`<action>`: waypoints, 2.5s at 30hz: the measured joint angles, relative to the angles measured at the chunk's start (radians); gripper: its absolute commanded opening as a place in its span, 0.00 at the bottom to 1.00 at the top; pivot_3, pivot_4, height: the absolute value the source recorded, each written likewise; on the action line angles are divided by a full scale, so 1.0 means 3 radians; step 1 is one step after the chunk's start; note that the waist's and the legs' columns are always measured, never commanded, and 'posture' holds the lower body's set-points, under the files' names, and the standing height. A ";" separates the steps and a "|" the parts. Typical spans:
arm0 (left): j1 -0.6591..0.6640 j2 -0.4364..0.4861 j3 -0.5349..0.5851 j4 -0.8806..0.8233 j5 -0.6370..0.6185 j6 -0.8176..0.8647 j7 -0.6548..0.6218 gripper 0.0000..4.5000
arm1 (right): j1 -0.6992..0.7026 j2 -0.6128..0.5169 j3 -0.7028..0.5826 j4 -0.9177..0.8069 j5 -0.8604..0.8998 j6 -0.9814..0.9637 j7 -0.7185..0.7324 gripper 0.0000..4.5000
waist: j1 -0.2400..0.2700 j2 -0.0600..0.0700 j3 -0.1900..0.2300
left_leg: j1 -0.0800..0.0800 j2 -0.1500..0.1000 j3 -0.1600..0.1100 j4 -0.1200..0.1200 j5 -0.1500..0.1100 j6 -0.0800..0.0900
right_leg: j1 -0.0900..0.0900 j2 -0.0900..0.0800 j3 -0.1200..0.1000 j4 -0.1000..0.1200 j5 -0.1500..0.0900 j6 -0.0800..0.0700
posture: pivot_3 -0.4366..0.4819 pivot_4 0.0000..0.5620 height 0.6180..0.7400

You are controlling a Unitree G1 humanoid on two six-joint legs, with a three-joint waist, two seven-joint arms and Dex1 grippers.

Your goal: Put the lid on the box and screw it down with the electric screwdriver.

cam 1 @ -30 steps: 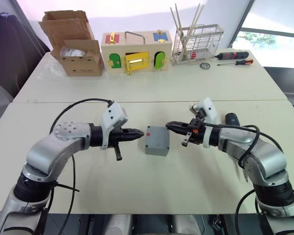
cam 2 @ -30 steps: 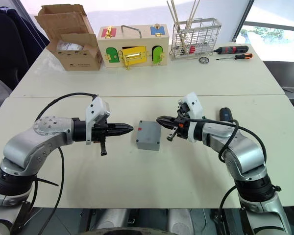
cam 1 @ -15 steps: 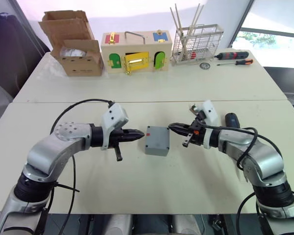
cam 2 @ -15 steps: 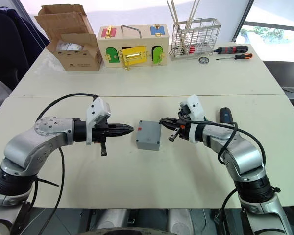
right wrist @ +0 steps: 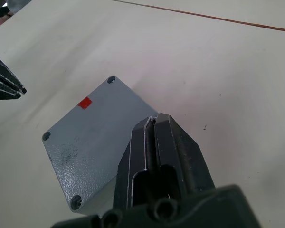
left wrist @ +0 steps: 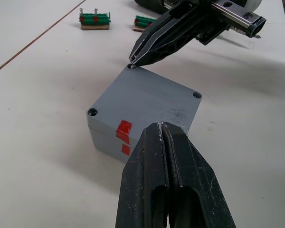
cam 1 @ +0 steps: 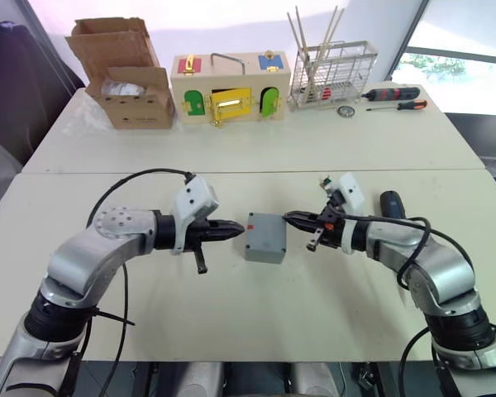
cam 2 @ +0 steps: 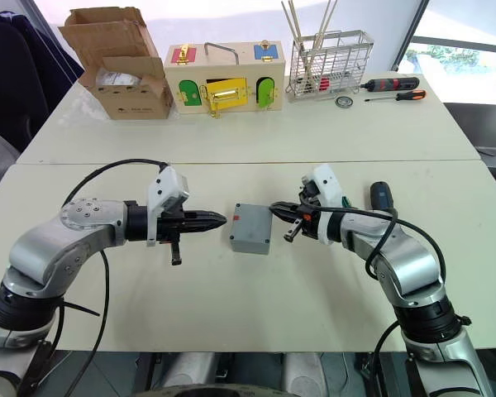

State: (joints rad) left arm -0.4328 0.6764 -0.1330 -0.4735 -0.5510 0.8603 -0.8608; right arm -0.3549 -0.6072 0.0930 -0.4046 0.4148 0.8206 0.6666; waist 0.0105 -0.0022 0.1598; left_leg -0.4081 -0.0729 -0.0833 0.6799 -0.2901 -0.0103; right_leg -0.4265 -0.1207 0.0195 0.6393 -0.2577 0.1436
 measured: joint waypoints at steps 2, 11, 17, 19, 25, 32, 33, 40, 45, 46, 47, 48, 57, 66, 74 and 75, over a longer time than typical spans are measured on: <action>-0.0001 0.0000 -0.0006 0.0001 0.0010 -0.0009 0.0008 0.00 | -0.0025 0.0002 0.0010 0.0040 -0.0009 -0.0010 0.0005 0.01 | -0.0002 0.0000 0.0000 | 0.0000 0.0000 0.0000 0.0000 0.0000 0.0000 | 0.0000 0.0000 0.0000 0.0000 0.0000 0.0000 | 0.48 0.27 0.92; -0.0011 -0.0025 -0.0025 0.0016 0.0051 -0.0060 0.0038 0.00 | -0.0135 -0.0075 0.0127 0.0129 -0.0096 -0.0066 0.0153 0.54 | 0.0001 0.0000 0.0000 | 0.0000 0.0000 0.0000 0.0000 0.0000 0.0000 | 0.0000 0.0000 0.0000 0.0000 0.0000 0.0000 | 0.48 0.27 0.92; -0.0045 -0.0079 -0.0046 0.0078 0.0063 -0.0095 0.0040 0.00 | -0.0239 -0.0148 0.0051 0.0129 -0.0089 -0.0002 0.0152 0.99 | 0.0002 0.0000 0.0000 | 0.0000 0.0000 0.0000 0.0000 0.0000 0.0000 | 0.0000 0.0000 0.0000 -0.0001 0.0000 0.0000 | 0.48 0.27 0.92; -0.0064 -0.0110 -0.0059 0.0094 0.0063 -0.0133 0.0036 0.00 | -0.0270 -0.0223 -0.0031 0.0119 -0.0058 0.0054 0.0158 0.99 | 0.0008 0.0000 0.0000 | -0.0001 -0.0001 0.0000 0.0000 0.0000 0.0000 | 0.0000 -0.0001 0.0000 -0.0002 0.0000 0.0000 | 0.48 0.27 0.92; -0.0282 -0.0238 -0.0102 0.0094 -0.0003 -0.0160 -0.0042 0.00 | -0.0479 -0.0630 -0.0779 0.0105 0.0373 0.0585 0.0186 0.99 | 0.0007 0.0002 0.0002 | -0.0002 -0.0001 0.0001 -0.0001 0.0000 0.0000 | 0.0001 -0.0001 0.0000 -0.0005 0.0000 0.0000 | 0.48 0.27 0.92; -0.0514 -0.0403 -0.0423 0.0066 0.0065 -0.0381 -0.0202 0.00 | -0.0729 -0.1699 -0.1005 0.0635 0.0364 0.1087 0.0388 0.99 | -0.0010 0.0001 0.0001 | -0.0001 0.0000 0.0005 -0.0002 -0.0012 0.0021 | 0.0007 -0.0002 -0.0001 -0.0017 0.0000 0.0000 | 0.48 0.27 0.92; -0.0532 -0.0433 -0.0466 0.0063 0.0078 -0.0426 -0.0218 0.00 | -0.0728 -0.1742 -0.0985 0.0733 0.0370 0.1156 0.0410 0.99 | -0.0018 0.0003 0.0002 | -0.0001 0.0000 0.0008 -0.0002 -0.0012 0.0021 | 0.0007 -0.0002 0.0002 -0.0016 0.0000 0.0000 | 0.48 0.27 0.92; -0.0458 -0.0441 -0.0667 0.0014 0.0212 -0.0601 -0.0298 0.00 | -0.0462 -0.2364 -0.0739 0.0841 0.0657 0.1740 0.0907 0.99 | 0.0005 0.0008 0.0004 | -0.0002 0.0001 0.0008 -0.0003 -0.0014 0.0024 | 0.0007 -0.0002 0.0001 -0.0019 0.0000 0.0000 | 0.48 0.27 0.92; -0.0396 -0.0445 -0.0737 -0.0081 0.0274 -0.0637 -0.0303 0.00 | -0.0132 -0.2524 -0.0380 0.0926 0.0668 0.1928 0.1081 0.99 | 0.0006 0.0009 0.0004 | -0.0001 -0.0001 0.0013 0.0008 -0.0016 0.0028 | 0.0011 -0.0005 0.0004 -0.0019 0.0001 0.0000 | 0.48 0.27 0.92; -0.0396 -0.0452 -0.0756 -0.0089 0.0286 -0.0644 -0.0298 0.00 | -0.0125 -0.2522 -0.0335 0.0964 0.0669 0.1946 0.1091 0.99 | 0.0005 0.0009 0.0004 | -0.0001 -0.0001 0.0013 0.0007 -0.0016 0.0028 | 0.0010 -0.0005 0.0004 -0.0018 0.0001 0.0000 | 0.48 0.27 0.92; -0.0389 -0.0457 -0.0779 -0.0092 0.0298 -0.0647 -0.0290 0.00 | -0.0149 -0.2503 -0.0308 0.1020 0.0662 0.1971 0.1087 0.99 | 0.0005 0.0009 0.0004 | -0.0001 -0.0001 0.0012 0.0006 -0.0016 0.0028 | 0.0009 -0.0004 0.0003 -0.0018 0.0001 0.0000 | 0.48 0.27 0.92; -0.0378 -0.0461 -0.0794 -0.0095 0.0308 -0.0648 -0.0278 0.00 | -0.0191 -0.2477 -0.0279 0.1085 0.0656 0.1985 0.1075 0.99 | 0.0005 0.0009 0.0004 | -0.0001 0.0000 0.0012 0.0006 -0.0016 0.0027 | 0.0009 -0.0004 0.0003 -0.0018 0.0001 0.0000 | 0.48 0.27 0.92; -0.0266 -0.0524 -0.0813 -0.0205 0.0344 -0.0591 -0.0110 0.00 | -0.0740 -0.2059 0.0137 0.1731 0.0496 0.2142 0.0932 0.99 | 0.0010 0.0009 0.0004 | -0.0002 -0.0002 0.0012 0.0005 -0.0012 0.0021 | 0.0008 -0.0005 0.0004 -0.0018 0.0001 0.0001 | 0.48 0.27 0.92; -0.0244 -0.0591 -0.0819 -0.0238 0.0352 -0.0555 0.0006 0.00 | -0.1095 -0.1878 0.0561 0.2039 0.0271 0.2173 0.0902 0.99 | 0.0007 0.0006 0.0003 | -0.0001 -0.0002 0.0011 0.0007 -0.0010 0.0018 | 0.0010 -0.0004 0.0003 -0.0018 0.0001 0.0001 | 0.48 0.27 0.92; -0.0204 -0.0623 -0.0825 -0.0258 0.0357 -0.0521 0.0122 0.00 | -0.1231 -0.1869 0.1004 0.2050 -0.0087 0.1916 0.1057 0.48 | 0.0002 -0.0016 -0.0009 | 0.0002 -0.0001 0.0010 0.0008 -0.0011 0.0019 | 0.0017 -0.0003 0.0002 -0.0021 0.0001 0.0001 | 0.48 0.27 0.92; -0.0202 -0.0623 -0.0825 -0.0258 0.0358 -0.0511 0.0128 0.00 | -0.1220 -0.1888 0.1031 0.2029 -0.0107 0.1887 0.1091 0.42 | 0.0003 -0.0016 -0.0009 | 0.0002 -0.0001 0.0009 0.0008 -0.0010 0.0018 | 0.0017 -0.0003 0.0001 -0.0021 0.0001 0.0001 | 0.48 0.27 0.92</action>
State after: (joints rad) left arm -0.4933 0.4896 -0.3805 -0.5509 -0.4436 0.7070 -0.8224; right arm -0.7209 -1.1735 0.4023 0.2042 0.3827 1.3868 0.9938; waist 0.0112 -0.0071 0.1571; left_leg -0.4074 -0.0733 -0.0806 0.6824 -0.2933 -0.0048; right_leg -0.4215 -0.1217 0.0198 0.6331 -0.2574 0.1438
